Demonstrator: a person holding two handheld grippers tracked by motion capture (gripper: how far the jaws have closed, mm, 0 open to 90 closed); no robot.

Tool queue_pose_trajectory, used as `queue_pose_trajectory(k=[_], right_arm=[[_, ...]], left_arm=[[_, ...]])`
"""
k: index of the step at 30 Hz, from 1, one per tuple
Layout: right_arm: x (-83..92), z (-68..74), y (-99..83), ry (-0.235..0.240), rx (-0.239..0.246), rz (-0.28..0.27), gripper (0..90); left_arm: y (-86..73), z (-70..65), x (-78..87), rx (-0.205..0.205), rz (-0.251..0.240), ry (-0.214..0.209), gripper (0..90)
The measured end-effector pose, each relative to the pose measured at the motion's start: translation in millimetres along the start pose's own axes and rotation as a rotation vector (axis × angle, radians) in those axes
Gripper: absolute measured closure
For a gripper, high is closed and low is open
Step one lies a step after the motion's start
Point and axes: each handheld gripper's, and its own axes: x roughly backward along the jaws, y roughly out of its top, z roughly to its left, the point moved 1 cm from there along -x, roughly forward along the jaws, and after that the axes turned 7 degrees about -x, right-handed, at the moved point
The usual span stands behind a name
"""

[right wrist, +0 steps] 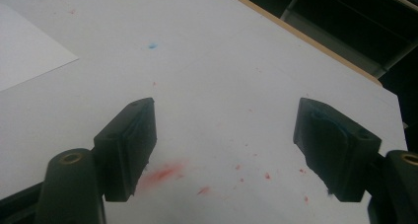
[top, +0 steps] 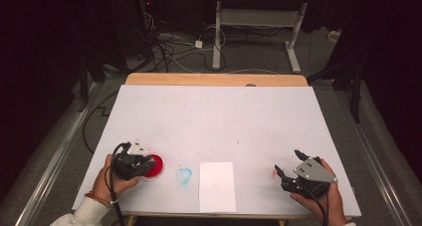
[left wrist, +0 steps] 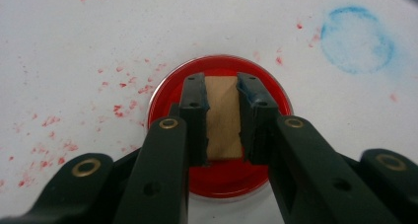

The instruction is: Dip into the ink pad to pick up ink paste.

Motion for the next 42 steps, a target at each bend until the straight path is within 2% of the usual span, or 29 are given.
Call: queue_pose_trajectory(k=[10,22,42], right_arm=[[-0.3,-0.1,0.1,-0.001,0.000,0.002,25.0],[-5.9,-1.1,0.8,0.004,0.001,0.010,25.0],[-7.5,-0.5,0.7,0.008,-0.007,0.013,25.1]], left_arm=[[3.3,-0.2,16.1,-0.008,-0.060,0.016,73.8],[1.0,5.5,29.7,0.009,-0.109,0.034,73.8],[3.2,0.9,38.3,-0.009,-0.137,0.028,73.8]])
